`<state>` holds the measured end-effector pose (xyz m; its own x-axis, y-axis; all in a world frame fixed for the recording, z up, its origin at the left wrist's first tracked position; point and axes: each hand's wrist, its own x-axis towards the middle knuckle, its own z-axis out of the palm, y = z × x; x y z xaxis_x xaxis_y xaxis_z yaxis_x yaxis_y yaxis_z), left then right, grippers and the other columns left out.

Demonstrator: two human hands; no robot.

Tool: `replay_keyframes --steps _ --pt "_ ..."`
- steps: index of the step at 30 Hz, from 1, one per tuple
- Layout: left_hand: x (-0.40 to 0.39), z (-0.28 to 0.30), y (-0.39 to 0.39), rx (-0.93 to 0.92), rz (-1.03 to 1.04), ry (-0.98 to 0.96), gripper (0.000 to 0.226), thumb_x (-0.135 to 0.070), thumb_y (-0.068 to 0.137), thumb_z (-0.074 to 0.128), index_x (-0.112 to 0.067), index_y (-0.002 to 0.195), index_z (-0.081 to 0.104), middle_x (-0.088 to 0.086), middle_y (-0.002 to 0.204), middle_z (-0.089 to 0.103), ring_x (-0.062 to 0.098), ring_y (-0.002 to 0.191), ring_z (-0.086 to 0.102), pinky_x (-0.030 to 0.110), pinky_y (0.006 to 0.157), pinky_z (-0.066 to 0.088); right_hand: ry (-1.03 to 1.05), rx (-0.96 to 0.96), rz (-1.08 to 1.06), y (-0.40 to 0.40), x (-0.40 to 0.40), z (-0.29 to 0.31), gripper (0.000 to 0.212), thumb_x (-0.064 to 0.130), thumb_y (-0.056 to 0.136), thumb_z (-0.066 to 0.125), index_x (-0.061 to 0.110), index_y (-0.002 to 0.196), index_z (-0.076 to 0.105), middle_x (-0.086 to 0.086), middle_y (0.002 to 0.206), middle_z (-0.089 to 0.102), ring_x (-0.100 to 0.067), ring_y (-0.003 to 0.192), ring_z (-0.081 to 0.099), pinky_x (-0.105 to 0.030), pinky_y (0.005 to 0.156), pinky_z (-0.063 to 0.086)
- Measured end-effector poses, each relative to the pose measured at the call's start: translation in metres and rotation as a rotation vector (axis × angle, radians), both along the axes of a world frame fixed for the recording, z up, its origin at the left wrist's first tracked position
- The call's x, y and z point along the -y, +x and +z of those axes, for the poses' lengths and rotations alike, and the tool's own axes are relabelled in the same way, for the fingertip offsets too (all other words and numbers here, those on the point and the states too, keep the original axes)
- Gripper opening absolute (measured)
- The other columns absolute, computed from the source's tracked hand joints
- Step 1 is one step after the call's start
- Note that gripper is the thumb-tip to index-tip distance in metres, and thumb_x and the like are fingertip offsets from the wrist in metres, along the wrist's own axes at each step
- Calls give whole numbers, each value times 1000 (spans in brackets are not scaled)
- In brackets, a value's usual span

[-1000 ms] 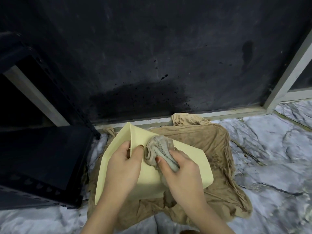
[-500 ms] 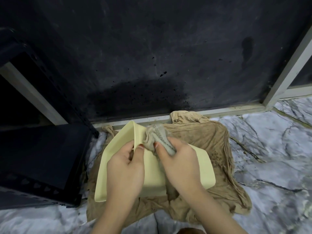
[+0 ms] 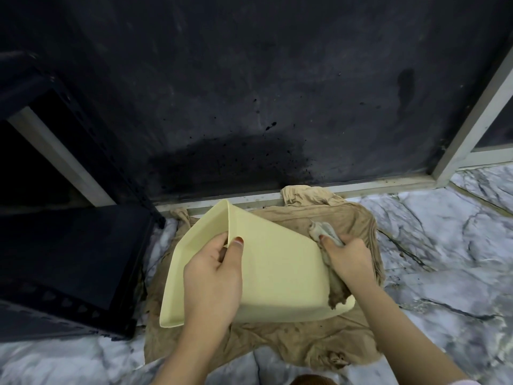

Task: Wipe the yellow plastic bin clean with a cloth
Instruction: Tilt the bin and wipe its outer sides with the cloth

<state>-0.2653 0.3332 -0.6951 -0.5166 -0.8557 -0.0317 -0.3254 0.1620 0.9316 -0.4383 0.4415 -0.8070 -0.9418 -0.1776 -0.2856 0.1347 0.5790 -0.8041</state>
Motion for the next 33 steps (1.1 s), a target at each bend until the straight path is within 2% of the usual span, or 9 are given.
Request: replay_keyframes --steps 5,9,16,18,21,24,28,30,33 --pt "1 -2 -4 -21 70 -30 25 -20 90 55 -28 66 57 -20 39 52 1 37 42 12 42 34 10 33 -83 4 -21 -21 46 39 85 58 8 118 60 -21 105 66 -38 98 58 -36 75 44" --pt "4 -5 -5 -17 80 -90 27 -19 90 54 -28 65 56 -17 39 51 2 38 42 12 42 33 10 -3 -174 30 -31 -22 44 34 88 56 5 120 58 -25 114 63 -42 106 56 -40 81 43" --pt "0 -11 -14 -7 15 -184 19 -19 91 51 -19 74 61 -5 50 52 5 40 41 15 42 33 -137 -343 28 85 5 28 34 39 83 57 13 101 68 -8 92 69 -29 87 62 -29 69 41" --pt "-2 -11 -16 -11 -20 -214 18 -19 91 51 -16 77 62 -3 53 56 5 42 45 15 43 35 -213 -389 100 87 20 48 31 38 84 57 16 102 68 -2 93 69 -22 86 62 -31 71 46" --pt "-1 -11 -18 -4 -95 -263 17 -21 89 52 -16 78 63 2 55 60 9 44 45 20 46 35 -272 -414 170 78 36 69 29 39 84 56 17 101 67 0 92 68 -19 84 61 -33 72 49" --pt "1 -10 -23 11 -213 -298 19 -23 88 52 -13 73 59 4 50 52 13 38 36 25 42 28 -326 -424 197 63 44 88 15 32 85 57 21 75 58 5 65 57 -4 58 51 -15 52 36" --pt "6 -7 -38 63 -435 -310 16 -25 87 52 -15 76 60 7 56 56 11 39 35 30 46 30 -360 -345 150 31 44 112 21 31 83 60 14 71 62 5 54 52 -4 50 47 -22 52 38" --pt "13 -4 -46 83 -542 -285 15 -27 86 53 -18 77 61 4 58 57 10 41 37 29 47 31 -279 -290 173 14 38 125 21 32 79 63 13 71 64 3 55 53 -13 55 50 -29 55 40" --pt "25 1 -53 113 -654 -242 12 -32 81 54 -33 73 62 -9 60 60 9 52 49 29 54 41 -119 -175 256 -5 28 144 24 29 73 67 11 60 57 2 50 47 -17 51 45 -27 49 35"
